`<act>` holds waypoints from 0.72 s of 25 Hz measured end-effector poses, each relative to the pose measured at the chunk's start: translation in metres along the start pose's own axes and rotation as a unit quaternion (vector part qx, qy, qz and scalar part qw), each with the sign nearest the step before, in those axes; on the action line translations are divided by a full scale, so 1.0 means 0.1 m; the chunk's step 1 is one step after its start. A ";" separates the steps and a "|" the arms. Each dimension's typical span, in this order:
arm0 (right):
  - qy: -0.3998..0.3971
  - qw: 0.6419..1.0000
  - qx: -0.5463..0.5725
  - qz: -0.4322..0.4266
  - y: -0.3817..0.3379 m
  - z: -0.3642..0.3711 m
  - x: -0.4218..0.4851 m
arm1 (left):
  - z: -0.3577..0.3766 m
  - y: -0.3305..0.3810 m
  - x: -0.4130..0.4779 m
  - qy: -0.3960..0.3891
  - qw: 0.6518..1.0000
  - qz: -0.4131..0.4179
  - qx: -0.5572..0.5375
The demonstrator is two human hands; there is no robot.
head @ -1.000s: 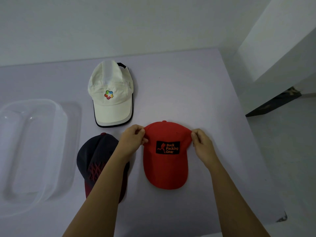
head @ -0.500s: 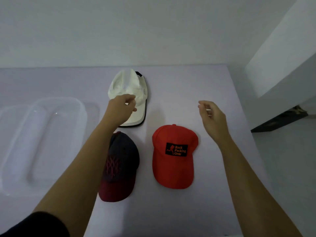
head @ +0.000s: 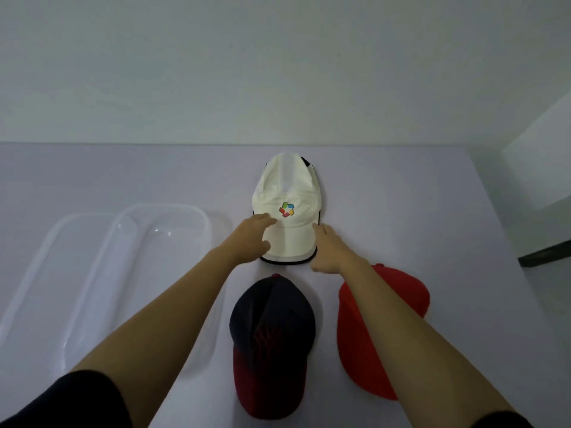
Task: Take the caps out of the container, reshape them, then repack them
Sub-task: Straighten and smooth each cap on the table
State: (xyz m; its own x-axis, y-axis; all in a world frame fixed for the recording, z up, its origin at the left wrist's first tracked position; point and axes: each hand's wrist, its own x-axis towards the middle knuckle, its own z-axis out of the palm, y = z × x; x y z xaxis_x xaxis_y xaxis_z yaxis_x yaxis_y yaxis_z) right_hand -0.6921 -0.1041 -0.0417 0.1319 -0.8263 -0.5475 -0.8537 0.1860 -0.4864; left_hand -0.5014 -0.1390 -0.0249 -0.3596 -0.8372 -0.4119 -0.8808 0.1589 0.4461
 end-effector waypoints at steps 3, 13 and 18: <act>0.012 0.997 -0.080 0.010 0.07 0.28 0.20 | 0.14 -0.08 0.13 -0.055 0.998 0.016 0.019; 0.273 0.955 -0.111 0.029 -0.16 0.36 0.39 | 0.41 -0.03 0.30 0.102 0.975 0.053 0.189; 0.311 0.946 -0.087 -0.025 -0.36 0.23 0.21 | 0.17 -0.04 0.21 0.192 0.978 0.071 0.030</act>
State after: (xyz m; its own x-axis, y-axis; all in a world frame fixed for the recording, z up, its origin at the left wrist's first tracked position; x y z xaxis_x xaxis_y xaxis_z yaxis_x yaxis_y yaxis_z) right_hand -0.6468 -0.1165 -0.0512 -0.1010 -0.9949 0.0062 -0.9315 0.0923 -0.3519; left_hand -0.5104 -0.1485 -0.0489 -0.3475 -0.9376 -0.0159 -0.8513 0.3083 0.4245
